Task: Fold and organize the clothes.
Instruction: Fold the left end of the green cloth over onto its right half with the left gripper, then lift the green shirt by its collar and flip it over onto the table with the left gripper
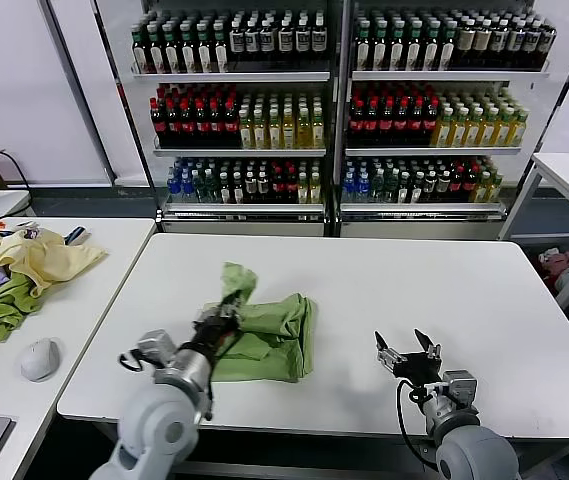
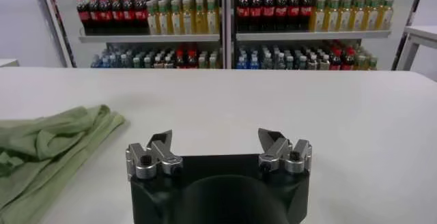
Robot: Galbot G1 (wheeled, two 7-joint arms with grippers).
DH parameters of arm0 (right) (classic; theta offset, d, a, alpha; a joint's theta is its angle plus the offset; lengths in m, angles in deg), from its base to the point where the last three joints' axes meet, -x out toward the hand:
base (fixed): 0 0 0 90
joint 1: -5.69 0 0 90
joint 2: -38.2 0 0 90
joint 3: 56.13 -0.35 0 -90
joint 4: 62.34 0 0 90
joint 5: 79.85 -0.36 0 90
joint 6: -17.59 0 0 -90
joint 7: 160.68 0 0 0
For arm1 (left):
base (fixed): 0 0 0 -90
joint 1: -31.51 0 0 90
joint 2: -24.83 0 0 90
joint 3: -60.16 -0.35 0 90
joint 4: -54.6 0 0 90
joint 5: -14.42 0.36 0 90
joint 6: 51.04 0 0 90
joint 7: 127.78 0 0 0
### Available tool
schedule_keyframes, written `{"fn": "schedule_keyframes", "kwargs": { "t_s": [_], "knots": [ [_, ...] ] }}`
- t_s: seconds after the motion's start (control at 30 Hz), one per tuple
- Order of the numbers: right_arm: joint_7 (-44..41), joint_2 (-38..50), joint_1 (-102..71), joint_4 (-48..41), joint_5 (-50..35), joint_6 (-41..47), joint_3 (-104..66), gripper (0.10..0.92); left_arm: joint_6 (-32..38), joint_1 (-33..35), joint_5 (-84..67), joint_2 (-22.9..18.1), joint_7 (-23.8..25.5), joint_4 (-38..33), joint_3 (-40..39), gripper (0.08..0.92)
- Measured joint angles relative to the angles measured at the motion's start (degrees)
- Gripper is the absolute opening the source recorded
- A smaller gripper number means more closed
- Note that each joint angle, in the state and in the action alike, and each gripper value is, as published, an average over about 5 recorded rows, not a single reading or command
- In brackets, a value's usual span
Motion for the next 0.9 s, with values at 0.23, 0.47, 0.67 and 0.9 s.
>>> {"fn": "schedule_keyframes", "kwargs": {
  "t_s": [0.23, 0.47, 0.67, 0.9],
  "knots": [
    [-0.09, -0.11, 0.53, -0.29, 0.0, -0.03, 0.31, 0.823, -0.13, -3.11, 2.51, -3.32, 0.07, 5.37, -5.81, 0.237],
    [-0.19, -0.03, 0.96, -0.84, 0.11, -0.21, 0.77, 0.823, -0.13, -5.02, 5.43, -5.95, 0.92, 9.55, -10.0, 0.436],
    [-0.35, 0.4, 1.61, -1.3, -0.11, -0.27, 0.71, 0.823, -0.07, -4.78, 5.93, -6.31, 1.92, 9.53, -11.04, 0.609],
    [-0.54, 0.52, 2.27, -2.06, -0.24, -0.58, 0.78, 0.823, 1.12, -2.93, 7.34, -4.62, 1.7, 6.72, -8.7, 0.8]
  ]
}}
